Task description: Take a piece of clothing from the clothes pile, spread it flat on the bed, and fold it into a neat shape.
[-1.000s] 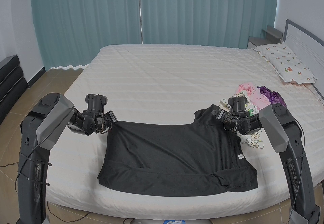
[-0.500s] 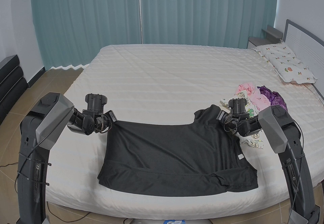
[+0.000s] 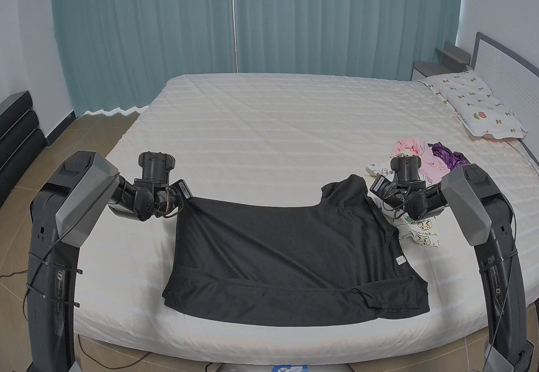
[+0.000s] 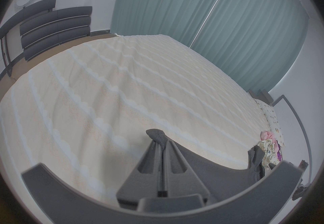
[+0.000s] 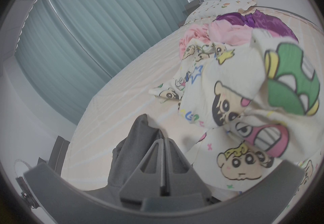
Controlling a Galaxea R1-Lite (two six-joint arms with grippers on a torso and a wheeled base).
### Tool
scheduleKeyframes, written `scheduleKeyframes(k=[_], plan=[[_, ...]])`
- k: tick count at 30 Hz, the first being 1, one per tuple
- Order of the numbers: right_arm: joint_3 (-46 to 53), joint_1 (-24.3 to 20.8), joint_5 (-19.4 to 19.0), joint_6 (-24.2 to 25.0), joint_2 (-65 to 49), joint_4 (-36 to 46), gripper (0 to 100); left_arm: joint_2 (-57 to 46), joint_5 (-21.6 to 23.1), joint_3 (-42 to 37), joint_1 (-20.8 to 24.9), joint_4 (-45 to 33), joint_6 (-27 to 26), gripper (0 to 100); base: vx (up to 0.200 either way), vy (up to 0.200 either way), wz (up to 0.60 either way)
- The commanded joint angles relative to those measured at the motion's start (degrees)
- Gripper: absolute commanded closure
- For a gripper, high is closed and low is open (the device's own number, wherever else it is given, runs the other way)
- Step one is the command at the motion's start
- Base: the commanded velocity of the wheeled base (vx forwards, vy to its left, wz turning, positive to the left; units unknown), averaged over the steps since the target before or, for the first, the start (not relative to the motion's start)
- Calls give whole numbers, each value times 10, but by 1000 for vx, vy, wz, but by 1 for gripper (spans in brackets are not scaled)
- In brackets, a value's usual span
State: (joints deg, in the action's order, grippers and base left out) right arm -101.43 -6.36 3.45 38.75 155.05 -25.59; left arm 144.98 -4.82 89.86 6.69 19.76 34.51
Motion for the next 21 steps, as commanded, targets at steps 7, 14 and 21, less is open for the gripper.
scheduleKeyframes(k=[7, 14, 21], plan=[[55, -4, -32, -36, -28, -22, 0, -6, 0, -4, -4, -1, 0, 100, 0, 0, 0], [57, -12, -34, -90, -10, -44, 0, -10, -1, -13, -5, 0, 0, 100, 0, 0, 0], [39, -15, -47, -127, 7, -43, 0, -36, 0, -39, -12, 0, 0, 100, 0, 0, 0]])
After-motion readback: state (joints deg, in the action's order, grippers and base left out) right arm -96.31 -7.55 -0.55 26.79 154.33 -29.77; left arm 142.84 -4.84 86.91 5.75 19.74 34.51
